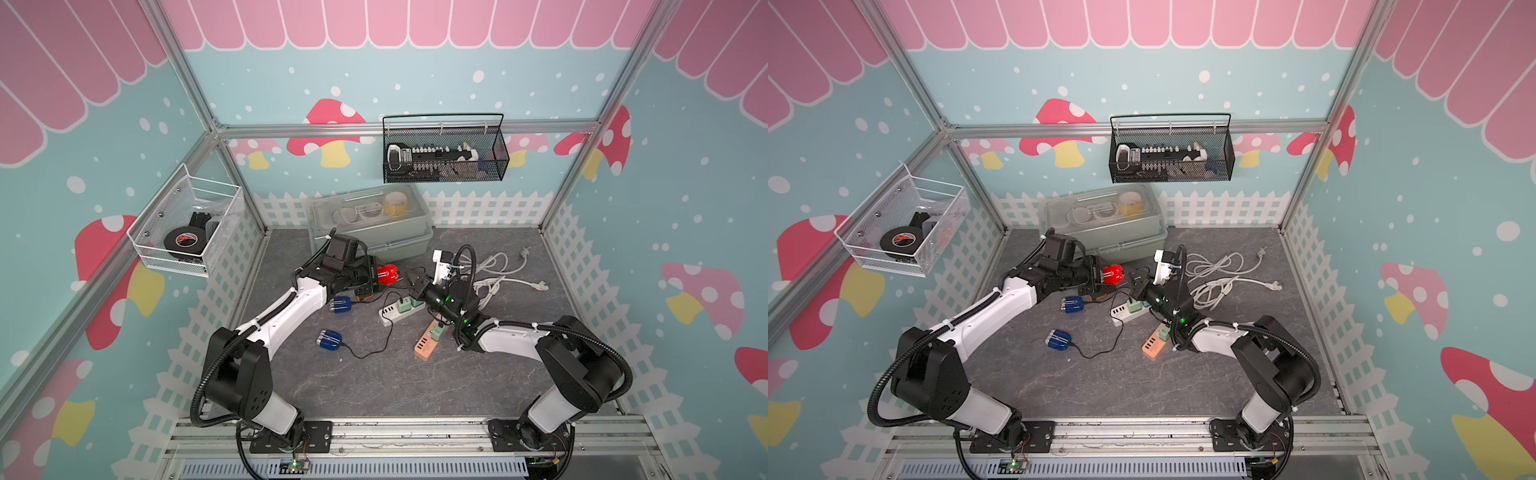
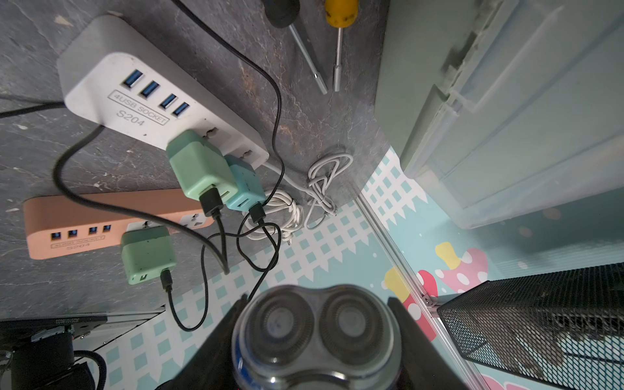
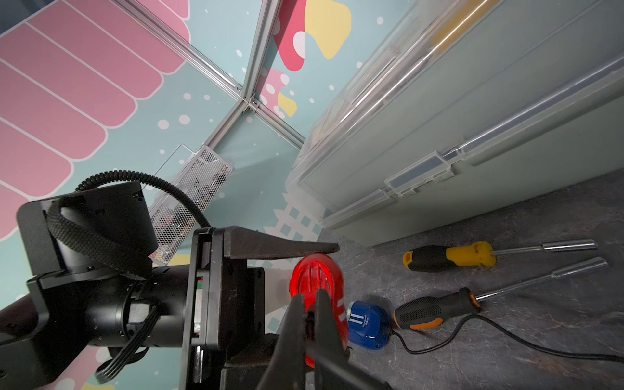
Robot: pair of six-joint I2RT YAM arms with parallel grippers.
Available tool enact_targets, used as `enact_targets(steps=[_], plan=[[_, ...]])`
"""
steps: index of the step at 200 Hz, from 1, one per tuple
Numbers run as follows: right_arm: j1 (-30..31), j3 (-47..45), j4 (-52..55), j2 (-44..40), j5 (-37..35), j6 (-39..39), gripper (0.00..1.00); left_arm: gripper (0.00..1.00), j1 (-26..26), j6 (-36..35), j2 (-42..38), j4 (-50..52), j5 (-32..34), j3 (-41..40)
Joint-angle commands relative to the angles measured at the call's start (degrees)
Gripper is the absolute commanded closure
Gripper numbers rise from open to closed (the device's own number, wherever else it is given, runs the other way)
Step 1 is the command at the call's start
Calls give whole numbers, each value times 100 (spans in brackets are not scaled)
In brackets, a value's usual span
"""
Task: Charge the electric shaver
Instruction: Insert the charging cable into the electric shaver.
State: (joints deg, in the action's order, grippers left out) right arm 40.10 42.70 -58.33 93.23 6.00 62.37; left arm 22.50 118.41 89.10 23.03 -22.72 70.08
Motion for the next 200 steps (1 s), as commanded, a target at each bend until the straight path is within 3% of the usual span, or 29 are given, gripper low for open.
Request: enact_targets(steps=[1, 67, 108, 138, 157, 174, 200], plan=[[214, 252, 348, 287, 574, -56, 100, 100, 195, 1479, 33, -596, -678, 415], [255, 314, 500, 542, 695, -103, 100, 100, 237, 1474, -74, -664, -831, 586], [262, 374, 1136, 425, 527, -251, 100, 100, 233, 1500, -231, -586, -689, 460], [237, 462, 2354, -269, 228, -278, 51, 100, 135, 1439, -594, -181, -229, 148], [147, 905, 4033, -978, 241, -558, 31, 100, 123, 1377, -912, 201, 182, -174], [-31, 1489, 5514, -1373, 802, -828, 22, 100, 125, 1355, -1076, 282, 378, -494], [-219, 2252, 7481, -1656, 1845, -1238, 21, 100, 123, 1181, -1105, 464, 460, -747]])
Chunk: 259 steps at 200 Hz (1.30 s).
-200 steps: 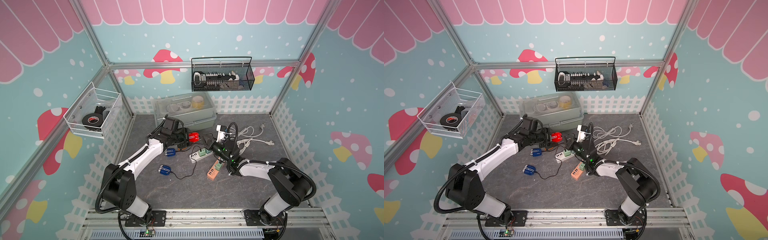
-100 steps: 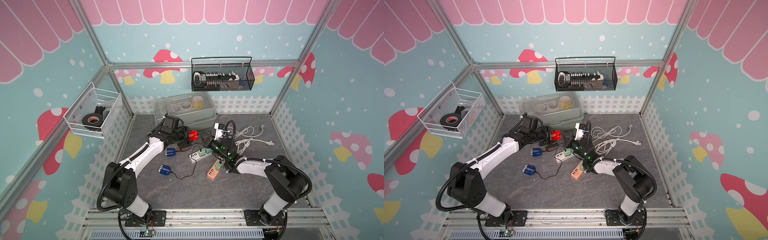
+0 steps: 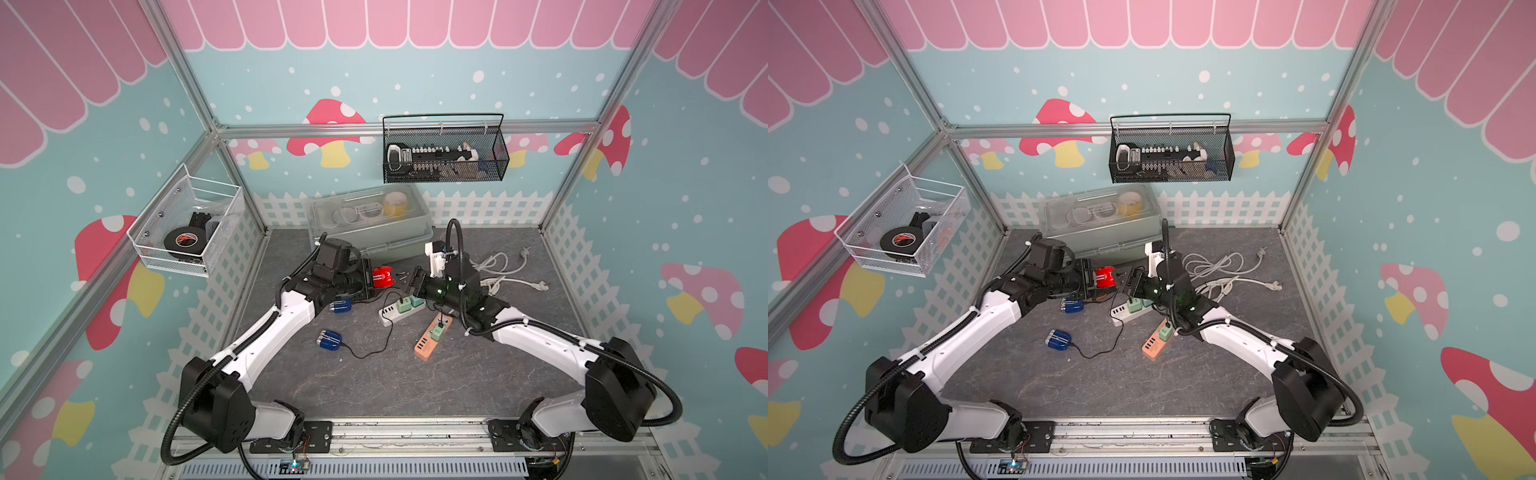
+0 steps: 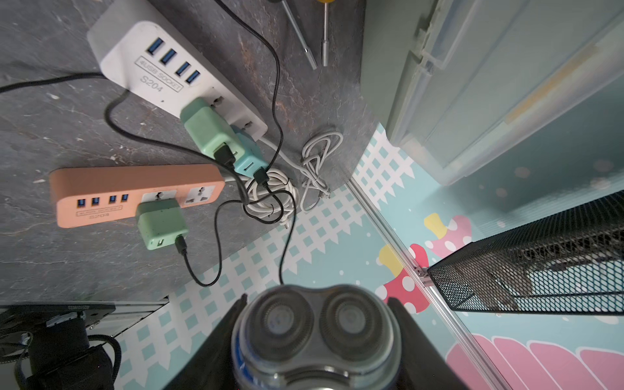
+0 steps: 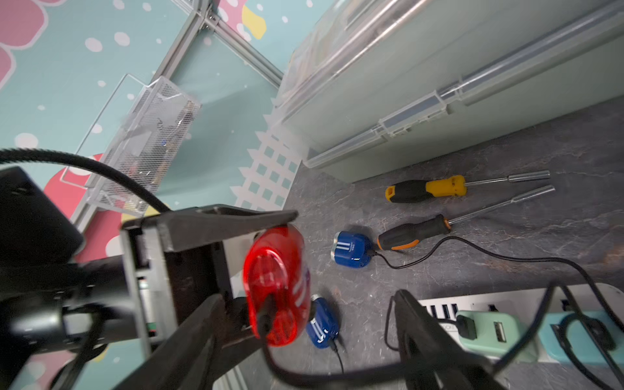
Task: Charge the electric shaver
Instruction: Insert the charging cable into the electric shaver, then place the electric shaver at the center of the board.
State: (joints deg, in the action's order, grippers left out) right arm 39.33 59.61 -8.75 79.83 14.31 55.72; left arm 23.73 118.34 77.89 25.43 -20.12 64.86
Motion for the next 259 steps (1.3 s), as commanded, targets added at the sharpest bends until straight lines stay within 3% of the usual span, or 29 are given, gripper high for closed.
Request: enact_targets(steps=[1, 33, 56, 81, 118, 192, 208, 246, 259], plan=[[-139, 578, 2592, -335, 1049, -590, 21, 100, 1, 1181, 20, 242, 205, -226], [-325, 913, 4026, -1011, 1535, -1020, 20, 100, 119, 678, -93, 946, 369, -314], [-615, 822, 4650, -1559, 1305, -1237, 21, 100, 469, 502, -416, 1496, 625, -743], [-896, 505, 4620, -1994, 1215, -1213, 21, 100, 1033, 812, -784, 1553, 799, -1577], [-935, 473, 4613, -1963, 1148, -1374, 21, 100, 1693, 997, -783, 1671, 1100, -2344], [-941, 275, 4500, -1949, 1114, -1364, 21, 100, 1855, 736, 448, 1736, 1308, -2306], [-949, 234, 4498, -1991, 1075, -1329, 21, 83, 1864, 593, 708, 1969, 1308, -2129], [-946, 140, 4505, -2090, 973, -1259, 21, 66, 1873, 320, 1200, 2084, 1166, -1942], [-953, 142, 4528, -2110, 913, -1248, 21, 53, 1873, 294, 1246, 2089, 1120, -1942]])
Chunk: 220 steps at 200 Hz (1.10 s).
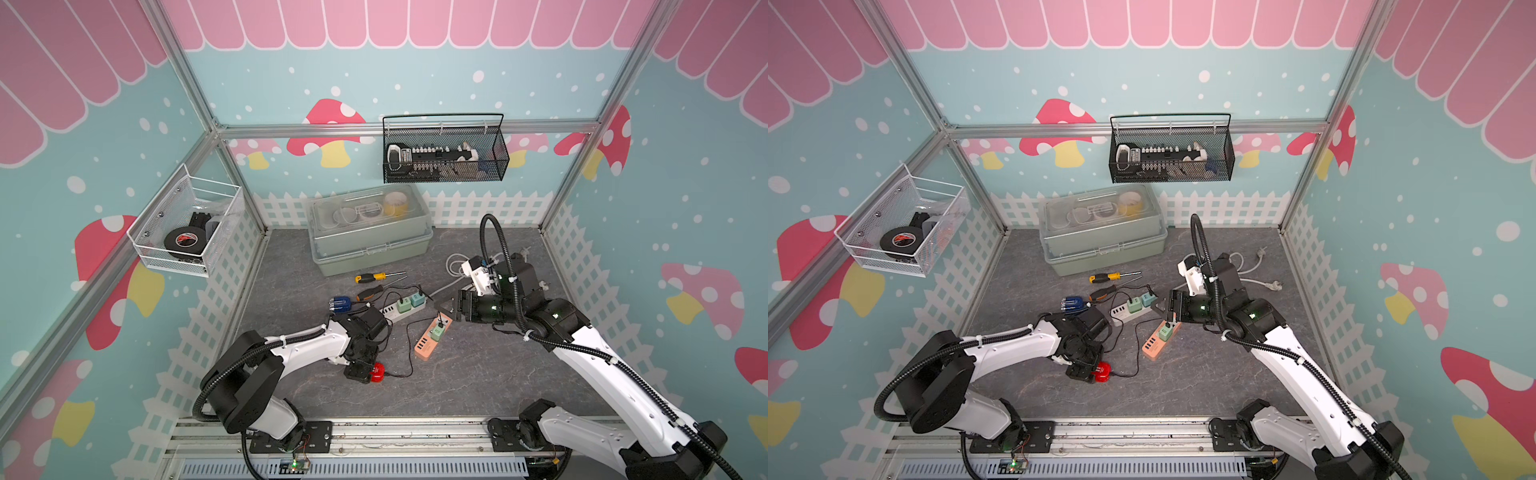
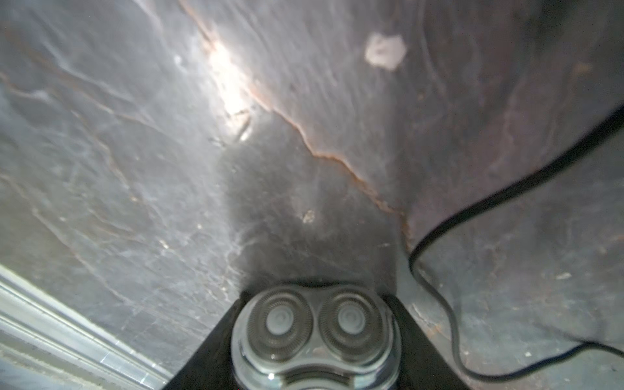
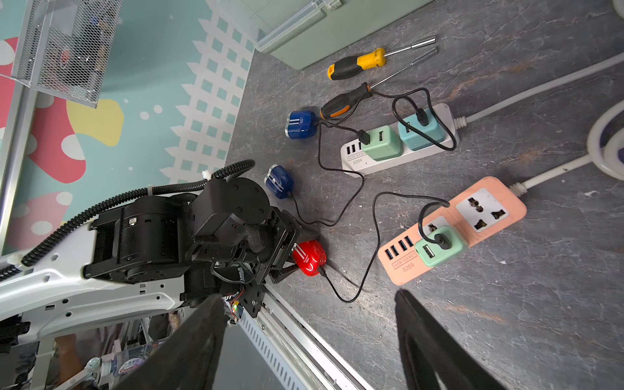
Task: Charge the electric shaver
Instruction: Place the electric shaver at the center of the board, then reset both arms
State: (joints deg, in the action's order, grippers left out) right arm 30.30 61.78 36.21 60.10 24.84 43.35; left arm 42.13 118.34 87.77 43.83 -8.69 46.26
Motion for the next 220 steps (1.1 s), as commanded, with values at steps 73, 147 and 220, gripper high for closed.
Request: enact_targets(steps=[73, 147, 220], plan=[[-51, 32, 287, -313, -1082, -163, 5, 1, -129, 122, -1054, 804, 508, 30], [-98, 978, 893, -613, -5995, -514, 1, 1, -2371, -3770, -2488, 2222, 2633, 2067], [-1351, -2223, -2148, -470, -7054, -1638, 1, 1, -4130, -6631, -2945, -595, 4906, 4]])
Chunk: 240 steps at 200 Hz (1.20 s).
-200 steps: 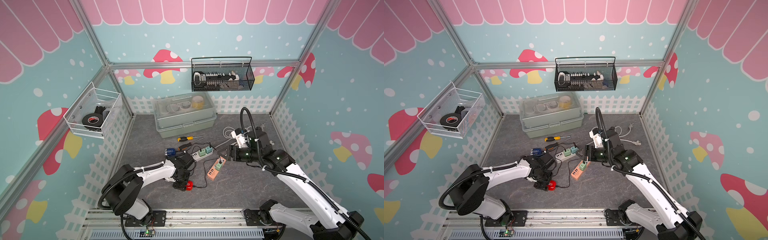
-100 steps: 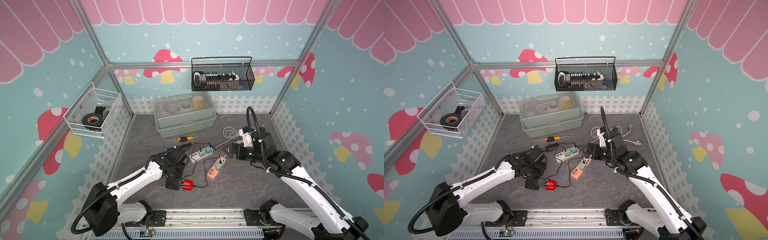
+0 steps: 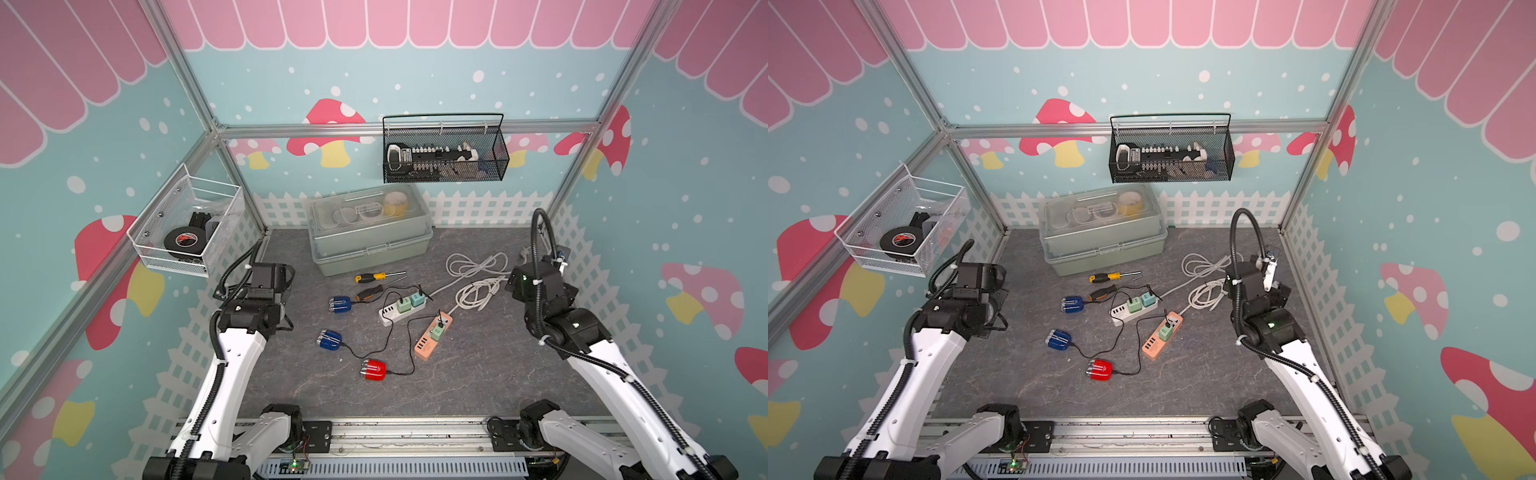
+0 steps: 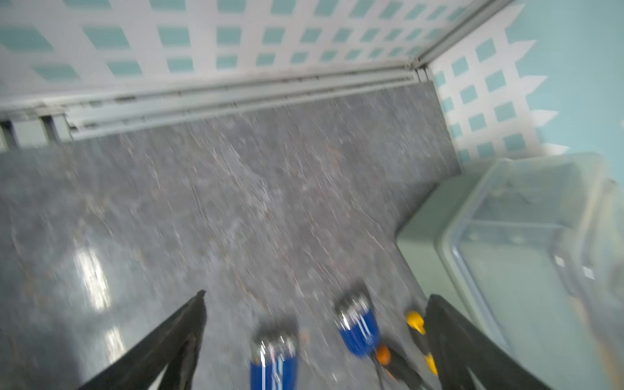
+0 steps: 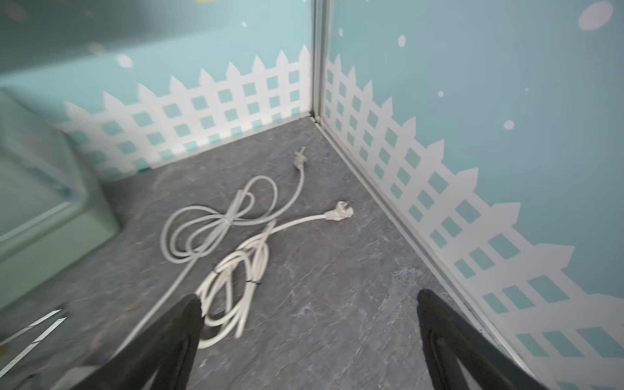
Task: Charge the electric shaver
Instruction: Reset both arms
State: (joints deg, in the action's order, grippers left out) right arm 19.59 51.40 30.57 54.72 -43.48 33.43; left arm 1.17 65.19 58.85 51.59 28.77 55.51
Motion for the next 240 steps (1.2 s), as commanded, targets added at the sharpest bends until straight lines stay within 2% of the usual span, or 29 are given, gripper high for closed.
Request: enact_targets(steps=[1, 21, 26, 31, 44, 59, 73, 97, 107, 117, 127, 136, 151, 161, 170, 180, 192, 204, 214, 225, 235, 240], plan=[[-285, -1233, -1644, 79, -209, -654, 1, 1, -31, -1355, -42, -1450, 1189, -955], [-333, -2260, -3141, 382, -139, -1017, 1, 1, -31, -2754, 277, -3066, 1341, -1498], [-353, -2370, -3517, 463, -148, -1175, 1, 1, -29, -3073, 430, -3368, 1351, -1547], [-428, -2253, -3347, 533, -61, -1151, 1, 1, -30, -3461, 580, -3683, 1303, -1600], [-501, -2247, -4026, 894, 117, -1787, 1, 1, -33, -4125, 933, -4528, 1091, -1813], [-589, -2220, -4658, 1365, 281, -2301, 1, 1, -30, -4394, 1204, -5391, 815, -2142], [-764, -2231, -5034, 1858, 431, -2318, 1, 1, -35, -4562, 1479, -6215, 641, -2401], [-1012, -2611, -6582, 2477, 901, -2763, 1, 1, -32, -5261, 2036, -7362, 129, -2424], [-1093, -2517, -6669, 2632, 1199, -3004, 1, 1, -36, -5503, 2300, -7789, -104, -2411], [-1175, -2582, -7187, 2806, 1385, -3191, 1, 1, -65, -5397, 2526, -7955, -172, -2361], [-1362, -2609, -7246, 2927, 1650, -3017, 1, 1, -65, -5501, 2671, -8161, -316, -2341], [-1498, -2809, -7757, 3060, 1772, -2938, 1, 1, 5, -5590, 2688, -8001, -441, -2274], [-1551, -2915, -7803, 3013, 2105, -2953, 1, 1, 251, -5880, 2626, -8974, -372, -2800], [-1546, -3287, -8616, 3156, 2182, -3011, 1, 1, 357, -6056, 2614, -9913, -348, -3259], [-1557, -3636, -9582, 3340, 2215, -3099, 1, 1, 406, -6088, 2544, -10109, -382, -3422], [-1560, -3643, -9195, 3124, 2214, -3010, 1, 1, 412, -6108, 2593, -10284, -491, -3511], [-1555, -3633, -9464, 3293, 2153, -3079, 1, 1, 410, -6288, 3109, -11279, -520, -3630], [-1538, -3466, -8981, 3220, 1995, -2987, 1, 1, 376, -6071, 2797, -9938, -627, -3277], [-1546, -3281, -8642, 3226, 1985, -2957, 1, 1, 214, -6092, 3023, -10604, -785, -3415], [-1546, -3225, -8687, 3294, 1984, -2974, 1, 1, 191, -5932, 2797, -9975, -829, -3306], [-1547, -3190, -8470, 3211, 1971, -2939, 1, 1, 182, -6038, 2972, -10517, -794, -3407], [-1553, -3204, -8572, 3253, 1967, -2963, 1, 1, 189, -6029, 2969, -10461, -782, -3395]])
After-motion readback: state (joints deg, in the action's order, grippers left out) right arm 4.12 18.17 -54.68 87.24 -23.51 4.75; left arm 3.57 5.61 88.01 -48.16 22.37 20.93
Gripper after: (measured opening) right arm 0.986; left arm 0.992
